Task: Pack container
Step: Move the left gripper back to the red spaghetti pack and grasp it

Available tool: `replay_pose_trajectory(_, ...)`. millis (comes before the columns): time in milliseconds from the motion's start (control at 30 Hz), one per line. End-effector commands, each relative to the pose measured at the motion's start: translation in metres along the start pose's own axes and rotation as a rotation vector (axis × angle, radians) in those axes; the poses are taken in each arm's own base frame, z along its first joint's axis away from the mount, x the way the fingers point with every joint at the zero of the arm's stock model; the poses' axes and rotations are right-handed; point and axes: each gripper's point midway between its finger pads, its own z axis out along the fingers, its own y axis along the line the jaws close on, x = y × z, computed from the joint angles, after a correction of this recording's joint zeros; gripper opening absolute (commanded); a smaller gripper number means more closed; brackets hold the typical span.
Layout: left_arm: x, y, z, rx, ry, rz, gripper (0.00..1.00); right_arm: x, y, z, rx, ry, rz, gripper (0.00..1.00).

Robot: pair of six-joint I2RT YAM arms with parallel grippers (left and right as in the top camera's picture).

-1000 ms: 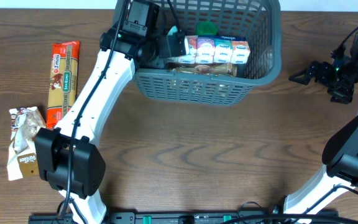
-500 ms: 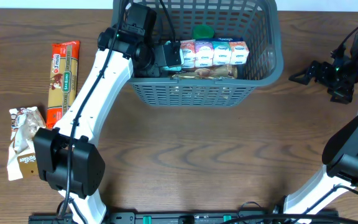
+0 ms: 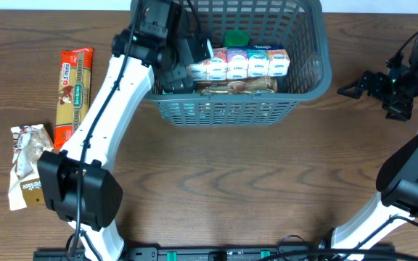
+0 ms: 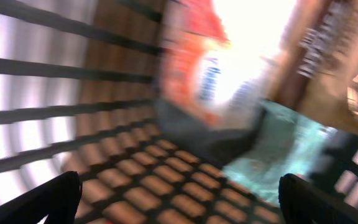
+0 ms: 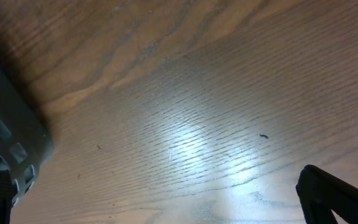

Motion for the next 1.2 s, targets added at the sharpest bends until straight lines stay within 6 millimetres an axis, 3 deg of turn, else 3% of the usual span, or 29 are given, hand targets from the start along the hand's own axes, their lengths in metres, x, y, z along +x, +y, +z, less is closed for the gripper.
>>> replay_pose_trajectory(0,-0.021,0.052,-0.051,-0.183,-0.061,-0.062,0.98,0.002,0.004,0.003,-0.005,0.01,-0.024,0.99)
replay_pose_trajectory(100,-0.033,0.09,-0.095,-0.332,-0.101,-0.136,0.98,0.002,0.004,0.003,-0.005,0.011,-0.024,0.99)
replay_pose_trajectory(200,-0.021,0.13,-0.146,-0.515,-0.114,-0.377,0.98,0.002,0.004,0.003,-0.005,0.01,-0.024,0.99)
replay_pose_trajectory(300,0.021,0.153,-0.187,-0.621,-0.102,-0.657,0.98,0.002,0.004,0.003,-0.005,0.011,-0.023,0.99)
replay_pose_trajectory(433,0.102,0.149,-0.201,-0.612,-0.021,-1.025,0.98,0.003,0.004,0.003,-0.005,0.017,-0.023,0.99)
replay_pose_trajectory(633,0.196,0.123,-0.17,-0.375,0.09,-1.343,0.98,0.004,0.005,0.003,-0.009,0.018,-0.022,0.99)
replay_pose_trajectory(767,0.242,0.117,-0.146,-0.343,0.196,-1.422,0.98,0.004,0.005,0.003,-0.009,0.018,-0.021,0.99)
replay_pose_trajectory(1167,0.293,0.083,-0.019,-0.054,0.446,-1.213,0.98,0.003,0.005,0.003,-0.008,0.017,-0.011,0.99)
